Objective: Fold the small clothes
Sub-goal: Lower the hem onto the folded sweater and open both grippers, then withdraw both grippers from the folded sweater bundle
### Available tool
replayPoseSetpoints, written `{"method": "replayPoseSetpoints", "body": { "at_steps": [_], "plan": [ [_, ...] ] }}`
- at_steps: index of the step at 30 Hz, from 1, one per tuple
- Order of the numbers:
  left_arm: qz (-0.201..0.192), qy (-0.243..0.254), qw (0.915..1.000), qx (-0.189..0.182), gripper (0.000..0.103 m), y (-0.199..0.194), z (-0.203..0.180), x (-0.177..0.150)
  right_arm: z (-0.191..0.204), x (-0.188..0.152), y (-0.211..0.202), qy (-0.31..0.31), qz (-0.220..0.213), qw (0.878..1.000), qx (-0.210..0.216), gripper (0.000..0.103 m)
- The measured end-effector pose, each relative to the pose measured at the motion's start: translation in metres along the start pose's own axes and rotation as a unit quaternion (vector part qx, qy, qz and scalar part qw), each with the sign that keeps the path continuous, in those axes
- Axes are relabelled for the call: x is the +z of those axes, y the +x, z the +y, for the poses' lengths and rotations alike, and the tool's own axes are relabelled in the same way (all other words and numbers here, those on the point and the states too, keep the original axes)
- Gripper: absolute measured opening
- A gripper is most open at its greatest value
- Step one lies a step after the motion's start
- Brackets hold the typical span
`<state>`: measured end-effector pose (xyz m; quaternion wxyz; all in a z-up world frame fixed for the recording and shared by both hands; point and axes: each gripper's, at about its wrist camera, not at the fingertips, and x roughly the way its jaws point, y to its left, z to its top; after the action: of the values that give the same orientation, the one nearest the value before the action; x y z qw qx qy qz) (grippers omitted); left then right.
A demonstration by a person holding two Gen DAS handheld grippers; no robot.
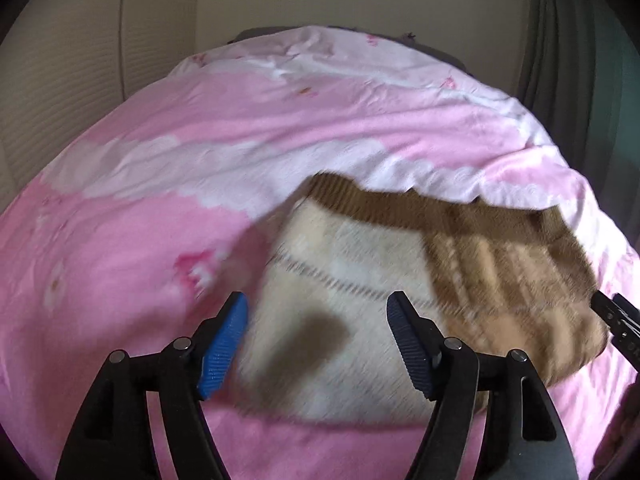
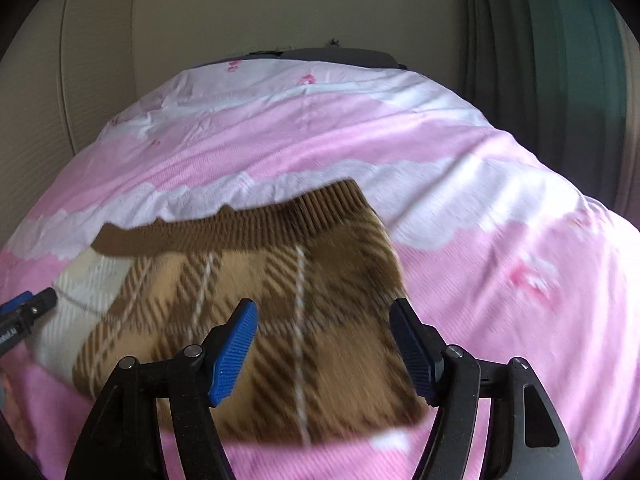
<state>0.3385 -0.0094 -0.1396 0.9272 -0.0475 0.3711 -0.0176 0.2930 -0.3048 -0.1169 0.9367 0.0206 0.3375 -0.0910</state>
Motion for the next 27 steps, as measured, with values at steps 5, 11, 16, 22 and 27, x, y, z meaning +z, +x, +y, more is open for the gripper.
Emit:
{"method": "replayPoseSetpoints", "body": {
  "at_steps": [5, 11, 16, 22, 27],
  "plan": [
    [0.032, -0.034, 0.9989, 0.008, 0.081, 0.011, 0.026, -0.022, -0.008, -0.022, 0.013, -0.003, 0.042, 0.999, -0.022, 0.069],
    [0.026, -0.03, 0.999, 0.018, 0.084, 0.012, 0.027, -0.033, -0.019, -0.032, 0.033, 0.029, 0.081, 0.996, -0.01, 0.078],
    [0.003, -0.015, 0.9995, 0.028, 0.083, -0.016, 0.022, -0.032, -0.027, -0.029, 0.003, 0.036, 0.05, 0.998, -0.01, 0.078],
    [-0.017, -0.006, 0.9996, 0.02, 0.083, -0.059, 0.01, -0.039, -0.042, -0.033, -0.034, 0.063, 0.029, 0.997, 0.028, 0.078],
    [-0.027, -0.004, 0.9996, 0.0, 0.083, -0.085, -0.009, -0.043, -0.065, -0.047, -0.051, 0.12, 0.03, 0.989, 0.078, 0.079]
  ]
}}
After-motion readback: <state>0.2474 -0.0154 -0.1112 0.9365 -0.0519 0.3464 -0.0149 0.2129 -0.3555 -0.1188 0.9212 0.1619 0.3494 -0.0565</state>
